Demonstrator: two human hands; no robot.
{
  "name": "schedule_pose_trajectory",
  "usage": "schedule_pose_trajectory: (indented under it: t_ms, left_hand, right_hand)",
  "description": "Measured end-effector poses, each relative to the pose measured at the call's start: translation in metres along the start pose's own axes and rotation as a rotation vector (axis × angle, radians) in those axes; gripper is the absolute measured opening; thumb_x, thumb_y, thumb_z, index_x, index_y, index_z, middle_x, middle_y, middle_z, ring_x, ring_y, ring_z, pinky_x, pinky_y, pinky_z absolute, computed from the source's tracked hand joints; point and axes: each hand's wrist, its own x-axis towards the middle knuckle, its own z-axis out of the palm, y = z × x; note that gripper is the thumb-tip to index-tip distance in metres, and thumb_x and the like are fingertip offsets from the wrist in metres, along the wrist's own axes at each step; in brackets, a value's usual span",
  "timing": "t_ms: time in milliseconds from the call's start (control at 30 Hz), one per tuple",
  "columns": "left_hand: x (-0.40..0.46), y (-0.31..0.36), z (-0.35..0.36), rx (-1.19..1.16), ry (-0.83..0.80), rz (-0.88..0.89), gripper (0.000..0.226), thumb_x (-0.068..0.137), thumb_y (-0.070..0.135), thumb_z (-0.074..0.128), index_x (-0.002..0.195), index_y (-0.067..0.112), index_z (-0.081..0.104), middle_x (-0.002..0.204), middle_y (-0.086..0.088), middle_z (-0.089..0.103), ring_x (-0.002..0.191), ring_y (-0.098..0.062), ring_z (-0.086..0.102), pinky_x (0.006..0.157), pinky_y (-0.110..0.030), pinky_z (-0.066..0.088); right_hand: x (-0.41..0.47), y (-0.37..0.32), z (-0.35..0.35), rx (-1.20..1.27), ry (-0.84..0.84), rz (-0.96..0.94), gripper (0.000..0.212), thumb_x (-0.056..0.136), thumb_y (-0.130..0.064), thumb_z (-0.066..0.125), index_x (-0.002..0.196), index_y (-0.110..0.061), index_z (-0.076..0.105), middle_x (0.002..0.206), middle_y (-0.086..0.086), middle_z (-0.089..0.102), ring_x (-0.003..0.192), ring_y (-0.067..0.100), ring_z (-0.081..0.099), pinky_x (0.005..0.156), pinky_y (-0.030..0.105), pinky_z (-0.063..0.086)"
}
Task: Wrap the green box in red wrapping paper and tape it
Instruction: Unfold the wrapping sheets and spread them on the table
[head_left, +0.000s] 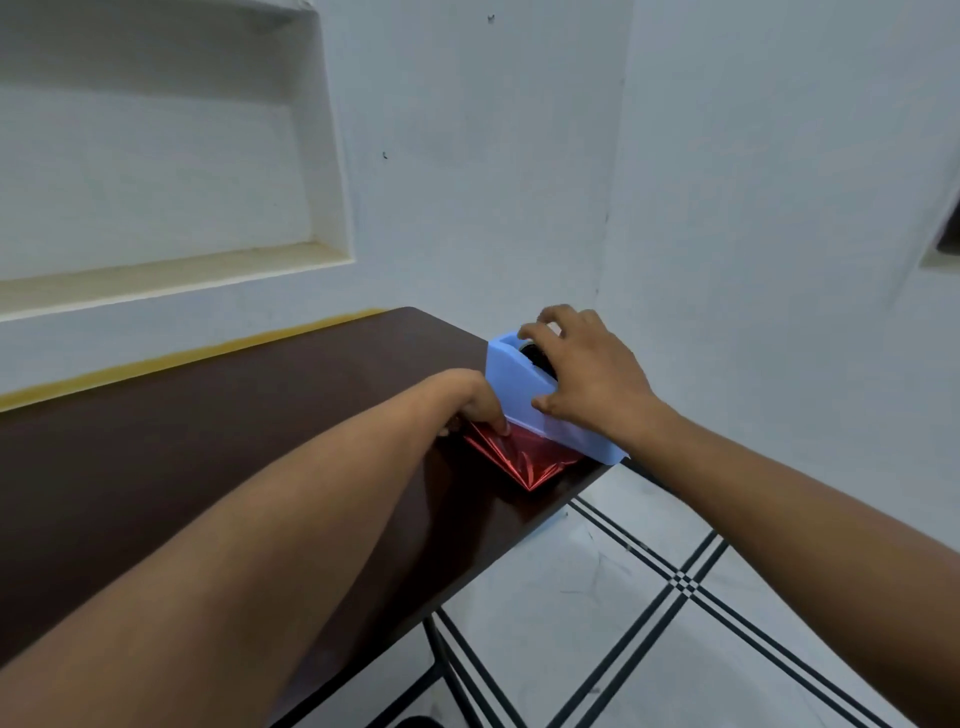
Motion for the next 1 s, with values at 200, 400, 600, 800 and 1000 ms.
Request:
schedule_pose_trajectory:
  t_ms: [200,400,600,800,1000]
  left_hand:
    - [0.005,-0.006,-0.003,-0.149,-0.001,-0.049,0.036,0.093,0.031,0.076,0.103,0.004,0.054,0.08,-0.012,0.051,0.054,-0.019,0.042,0.053,-0.03,0.039]
    - [-0.006,-0.023,-0.009,-0.184,0.063,-0.033,0.029,0.092,0.027,0.076,0.089,0.007,0.055,0.072,-0.013,0.051,0.05,-0.021,0.041,0.048,-0.026,0.035]
    - [-0.06,-0.087,-0.061,-0.037,0.355,-0.068,0.034,0.087,0.038,0.079,0.104,0.01,0.069,0.098,-0.006,0.067,0.081,-0.026,0.065,0.056,-0.029,0.047]
    - [-0.129,-0.207,-0.096,-0.211,0.706,-0.216,0.013,0.089,0.024,0.07,0.096,0.014,0.074,0.098,-0.008,0.073,0.094,-0.026,0.068,0.081,-0.035,0.058]
    - [-0.174,-0.275,-0.092,-0.483,0.726,-0.318,0.019,0.091,0.013,0.063,0.104,0.0,0.067,0.095,-0.019,0.069,0.069,-0.029,0.06,0.057,-0.033,0.049]
  right_hand:
    - [0.028,0.013,-0.013,0.071,-0.455,0.174,0.126,0.062,-0.05,0.089,0.155,-0.047,0.006,0.113,0.005,0.058,0.095,0.029,0.059,0.075,0.038,0.053]
    - [0.027,0.002,-0.012,0.244,-0.337,0.247,0.107,0.053,-0.046,0.089,0.143,-0.057,0.032,0.118,-0.001,0.059,0.101,0.025,0.059,0.072,0.035,0.05]
    - [0.041,-0.056,-0.015,0.471,-0.121,0.258,0.103,0.058,-0.042,0.09,0.145,-0.049,0.036,0.116,0.001,0.056,0.098,0.026,0.057,0.073,0.034,0.047]
    - [0.061,-0.141,-0.008,0.487,-0.156,0.148,0.1,0.059,-0.04,0.09,0.145,-0.045,0.039,0.115,-0.001,0.056,0.096,0.026,0.057,0.072,0.034,0.048]
    - [0.067,-0.201,0.005,0.374,-0.268,0.061,0.093,0.053,-0.039,0.091,0.136,-0.039,0.048,0.116,0.002,0.06,0.098,0.029,0.059,0.065,0.034,0.045]
